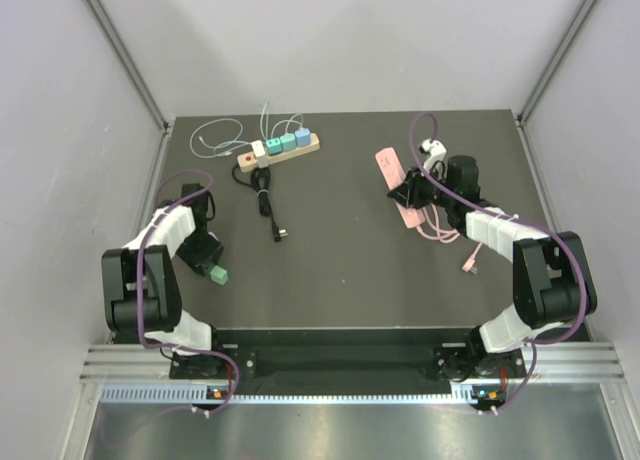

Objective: Pull the plug off the socket

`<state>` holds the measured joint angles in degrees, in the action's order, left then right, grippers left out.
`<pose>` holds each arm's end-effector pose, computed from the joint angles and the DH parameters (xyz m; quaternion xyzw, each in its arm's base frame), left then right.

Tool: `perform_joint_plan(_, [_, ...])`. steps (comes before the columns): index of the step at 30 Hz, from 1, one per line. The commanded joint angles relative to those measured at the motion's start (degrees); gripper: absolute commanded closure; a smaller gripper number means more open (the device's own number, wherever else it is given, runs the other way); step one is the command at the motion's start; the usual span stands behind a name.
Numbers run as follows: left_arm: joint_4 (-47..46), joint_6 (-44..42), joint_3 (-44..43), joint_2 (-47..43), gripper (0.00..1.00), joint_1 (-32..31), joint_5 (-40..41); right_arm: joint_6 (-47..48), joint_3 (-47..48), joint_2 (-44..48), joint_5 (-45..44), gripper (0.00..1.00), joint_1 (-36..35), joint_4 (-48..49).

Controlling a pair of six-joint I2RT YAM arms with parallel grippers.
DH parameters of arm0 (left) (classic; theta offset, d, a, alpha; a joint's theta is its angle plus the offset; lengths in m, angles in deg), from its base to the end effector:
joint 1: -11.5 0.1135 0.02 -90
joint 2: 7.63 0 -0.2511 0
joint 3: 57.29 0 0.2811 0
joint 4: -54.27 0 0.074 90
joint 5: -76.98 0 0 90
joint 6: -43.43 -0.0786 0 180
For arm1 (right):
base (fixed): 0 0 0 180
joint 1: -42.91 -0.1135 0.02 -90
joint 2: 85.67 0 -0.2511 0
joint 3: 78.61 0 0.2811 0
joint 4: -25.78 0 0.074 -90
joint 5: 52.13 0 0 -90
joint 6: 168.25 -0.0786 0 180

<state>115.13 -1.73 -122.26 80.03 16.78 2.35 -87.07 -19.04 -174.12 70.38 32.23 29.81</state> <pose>0.2828 0.0471 0.1071 -0.4259 0.8931 0.1068 0.0976 0.3721 0.1132 0.1698 -0.1638 0.8064 0.3200 0.4695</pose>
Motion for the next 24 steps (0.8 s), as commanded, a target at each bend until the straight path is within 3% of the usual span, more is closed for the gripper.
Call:
perform_joint_plan(1, [2.3, -0.7, -1.1, -3.5, 0.47, 0.4, 1.8, -0.1, 0.3, 2.6, 1.5, 1.00, 0.8, 4.5])
perform_joint_plan(7, [0.8, -2.4, -1.9, -8.4, 0.34, 0.4, 1.9, 0.2, 0.2, 2.4, 1.7, 1.00, 0.8, 4.5])
perform_joint_plan(10, [-0.5, -4.6, -2.9, -11.4, 0.33, 0.5, 0.3, 0.4, 0.3, 2.2, 1.9, 1.00, 0.9, 4.6])
perform_joint_plan(14, [-5.5, -9.1, -2.4, -17.2, 0.17, 0.4, -6.6, 0.6, 0.4, 1.7, 1.8, 1.00, 1.1, 4.3])
perform_joint_plan(15, [-8.7, -9.9, -1.1, -18.7, 0.01, 0.4, -8.7, 0.6, 0.5, 1.6, 1.7, 1.00, 1.2, 4.2])
perform_joint_plan(20, [-18.8, -16.2, 3.7, -30.4, 0.01, 0.4, -22.2, 1.7, 1.5, 0.2, 0.5, 1.00, 3.0, 2.5])
perform_joint_plan(24, [-23.4, -18.2, 5.4, -36.1, 0.01, 0.5, -27.9, 2.2, 3.7, -2.3, -0.3, 1.00, 4.9, -0.5])
